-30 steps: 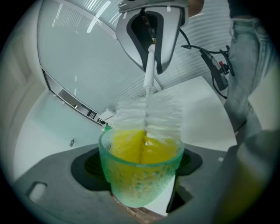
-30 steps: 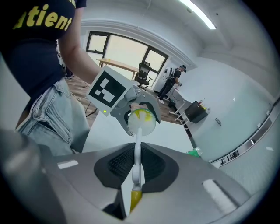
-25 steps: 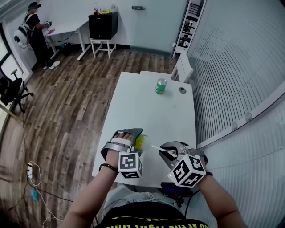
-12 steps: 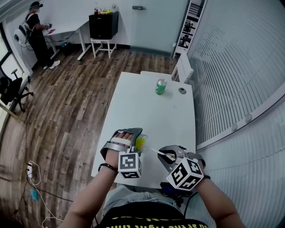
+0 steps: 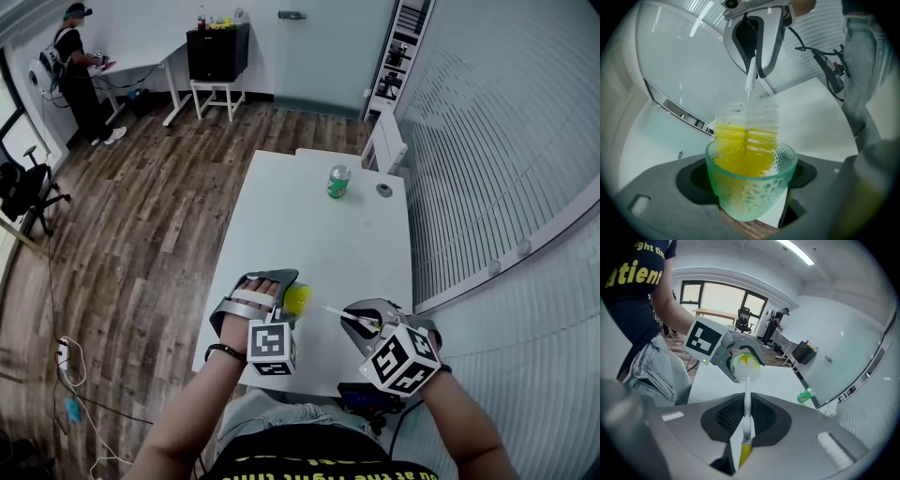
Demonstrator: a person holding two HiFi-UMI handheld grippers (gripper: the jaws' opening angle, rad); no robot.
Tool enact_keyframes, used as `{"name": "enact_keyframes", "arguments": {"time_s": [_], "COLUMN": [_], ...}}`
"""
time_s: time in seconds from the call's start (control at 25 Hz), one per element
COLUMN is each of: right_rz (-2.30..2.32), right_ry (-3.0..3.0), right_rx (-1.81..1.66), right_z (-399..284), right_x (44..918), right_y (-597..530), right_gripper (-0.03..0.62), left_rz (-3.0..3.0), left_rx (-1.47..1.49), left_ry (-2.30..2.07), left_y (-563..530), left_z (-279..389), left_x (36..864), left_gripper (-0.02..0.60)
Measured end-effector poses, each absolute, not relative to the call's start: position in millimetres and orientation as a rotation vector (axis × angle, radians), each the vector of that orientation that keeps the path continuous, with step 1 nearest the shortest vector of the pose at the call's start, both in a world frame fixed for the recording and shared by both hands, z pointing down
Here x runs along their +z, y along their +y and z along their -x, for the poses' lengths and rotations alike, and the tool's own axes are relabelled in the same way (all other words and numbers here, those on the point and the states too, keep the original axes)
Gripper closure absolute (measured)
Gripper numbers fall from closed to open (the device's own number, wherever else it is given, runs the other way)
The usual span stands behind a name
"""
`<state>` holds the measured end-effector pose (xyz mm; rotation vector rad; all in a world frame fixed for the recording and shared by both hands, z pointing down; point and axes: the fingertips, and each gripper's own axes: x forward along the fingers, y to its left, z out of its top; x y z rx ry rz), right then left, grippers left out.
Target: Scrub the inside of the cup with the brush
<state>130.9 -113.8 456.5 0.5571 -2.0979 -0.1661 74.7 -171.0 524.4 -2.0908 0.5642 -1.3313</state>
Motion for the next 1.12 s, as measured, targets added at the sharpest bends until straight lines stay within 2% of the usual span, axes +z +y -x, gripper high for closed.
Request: {"name": "enact_keyframes", "arguments": {"time_s": [0.48,1.12], "right_rz": [-0.534,-0.569], "right_ry": [-2.123,-2.109], "right_rx": [-0.169,-0.082], "right_z": [-119,-141], "right_x": [454,464], "right_y": [-98,-96], "right_gripper": [0.55,0.551], "left_rz": [2.093,2.079], "left_rx": [-1.346,-1.343], "left_ry": [0.598,0.602], "left_y": [-178,-179], "left_z": [-59,-55], "left_x": [524,520], "left_gripper": [0.173,0.173]}}
